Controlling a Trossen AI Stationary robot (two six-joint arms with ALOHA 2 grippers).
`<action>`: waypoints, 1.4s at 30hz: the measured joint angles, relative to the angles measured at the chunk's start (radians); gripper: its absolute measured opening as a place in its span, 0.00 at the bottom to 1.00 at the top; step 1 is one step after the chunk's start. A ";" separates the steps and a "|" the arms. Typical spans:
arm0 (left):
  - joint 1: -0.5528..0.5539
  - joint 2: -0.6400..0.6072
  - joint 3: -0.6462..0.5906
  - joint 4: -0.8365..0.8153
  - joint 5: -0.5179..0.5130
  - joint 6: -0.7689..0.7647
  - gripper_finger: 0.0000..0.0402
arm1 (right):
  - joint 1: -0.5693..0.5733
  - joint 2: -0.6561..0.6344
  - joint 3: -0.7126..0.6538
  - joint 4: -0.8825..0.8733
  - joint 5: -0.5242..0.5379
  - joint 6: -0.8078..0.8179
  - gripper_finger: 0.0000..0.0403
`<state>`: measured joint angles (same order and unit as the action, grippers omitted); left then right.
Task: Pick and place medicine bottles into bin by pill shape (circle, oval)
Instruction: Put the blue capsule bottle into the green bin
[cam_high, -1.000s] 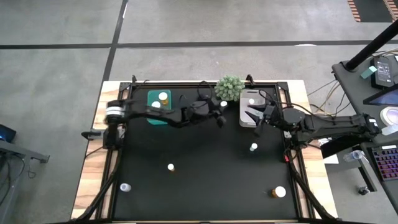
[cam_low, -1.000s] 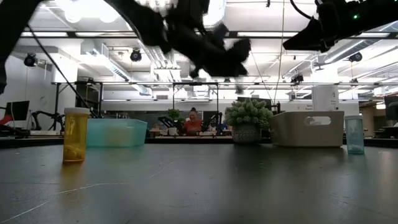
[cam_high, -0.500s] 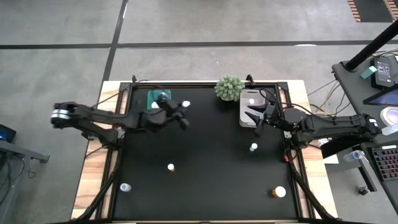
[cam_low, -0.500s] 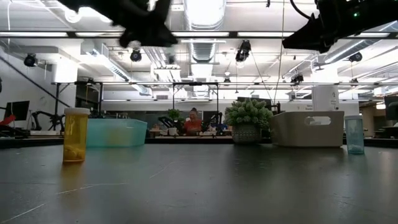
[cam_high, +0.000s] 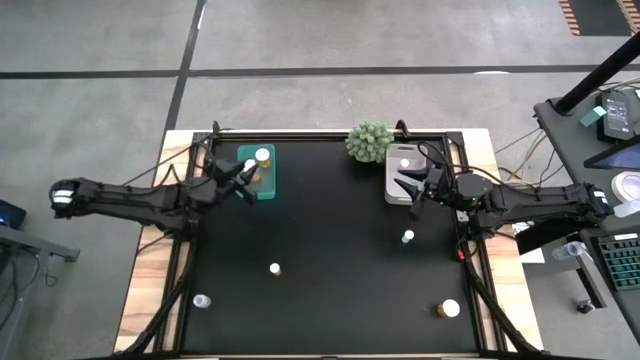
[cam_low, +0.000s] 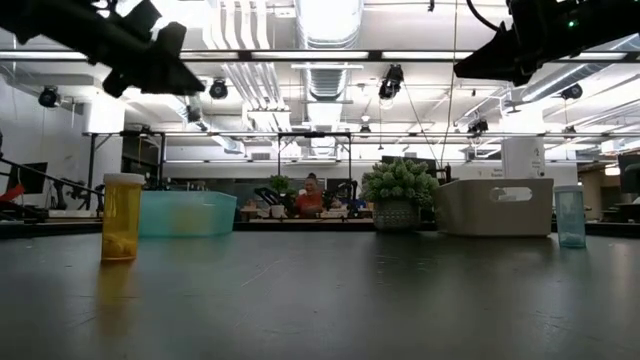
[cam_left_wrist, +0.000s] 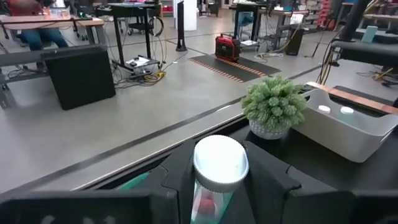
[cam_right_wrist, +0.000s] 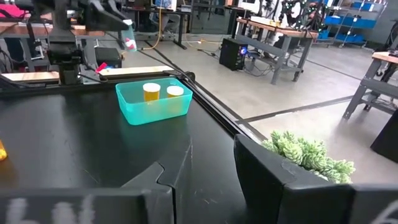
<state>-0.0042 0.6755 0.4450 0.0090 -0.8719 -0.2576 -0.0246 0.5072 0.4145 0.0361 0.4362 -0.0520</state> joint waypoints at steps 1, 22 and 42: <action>0.000 -0.013 -0.016 -0.001 0.000 0.000 0.24 | 0.000 0.000 0.000 0.000 0.000 0.001 0.27; 0.116 0.196 -0.093 -0.009 0.024 -0.212 0.24 | 0.000 0.001 0.005 0.092 0.002 -0.079 0.22; 0.197 0.523 -0.083 0.226 0.109 -0.287 0.24 | 0.000 0.000 0.006 0.109 0.002 -0.122 0.18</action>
<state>0.1930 1.1985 0.3618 0.2351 -0.7631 -0.5445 -0.0246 0.5076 0.4202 0.1452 0.4377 -0.1745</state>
